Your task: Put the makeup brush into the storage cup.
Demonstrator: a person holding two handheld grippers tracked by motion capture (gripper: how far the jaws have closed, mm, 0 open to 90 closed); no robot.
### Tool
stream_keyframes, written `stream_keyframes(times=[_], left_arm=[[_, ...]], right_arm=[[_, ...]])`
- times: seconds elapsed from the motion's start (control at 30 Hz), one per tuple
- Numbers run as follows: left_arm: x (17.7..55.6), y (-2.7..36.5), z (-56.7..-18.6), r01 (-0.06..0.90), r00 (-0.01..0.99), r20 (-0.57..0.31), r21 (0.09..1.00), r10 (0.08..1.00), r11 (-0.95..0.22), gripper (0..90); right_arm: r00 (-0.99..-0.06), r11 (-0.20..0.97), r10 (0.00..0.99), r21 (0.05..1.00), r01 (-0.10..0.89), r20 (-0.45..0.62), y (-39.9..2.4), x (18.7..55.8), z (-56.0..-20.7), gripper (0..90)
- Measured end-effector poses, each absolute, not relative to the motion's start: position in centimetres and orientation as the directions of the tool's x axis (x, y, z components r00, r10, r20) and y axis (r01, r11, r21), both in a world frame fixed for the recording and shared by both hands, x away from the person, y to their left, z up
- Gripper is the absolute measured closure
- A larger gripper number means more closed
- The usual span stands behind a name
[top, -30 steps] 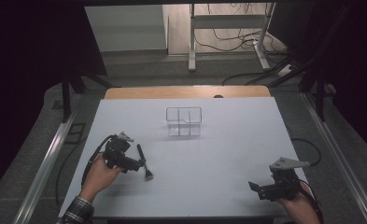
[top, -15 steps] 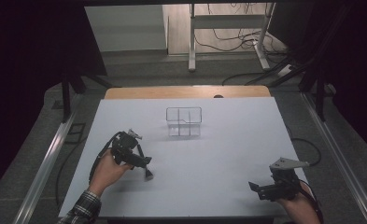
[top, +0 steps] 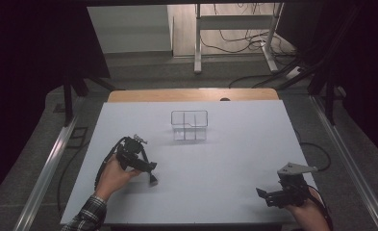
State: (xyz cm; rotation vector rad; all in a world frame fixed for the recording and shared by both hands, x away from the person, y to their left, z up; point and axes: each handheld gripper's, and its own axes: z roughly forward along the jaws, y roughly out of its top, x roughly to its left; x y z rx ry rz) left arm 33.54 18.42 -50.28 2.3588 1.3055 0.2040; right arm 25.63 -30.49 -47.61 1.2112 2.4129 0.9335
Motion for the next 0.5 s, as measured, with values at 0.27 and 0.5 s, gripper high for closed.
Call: stream_keyframes(times=[0.27,0.5], left_arm=[[33.7,18.1,-51.5,0.793,0.534,-0.089,0.398,0.841,-0.462,0.2],[33.9,17.7,-52.2,0.812,0.517,-0.078,0.359,0.852,-0.460,2.1]], right_arm=[[-0.613,0.448,0.790,0.653,0.611,0.032,-30.4,25.6,-47.7,0.0],[-0.619,0.456,0.785,0.646,0.612,0.032,-30.4,25.6,-47.8,0.0]])
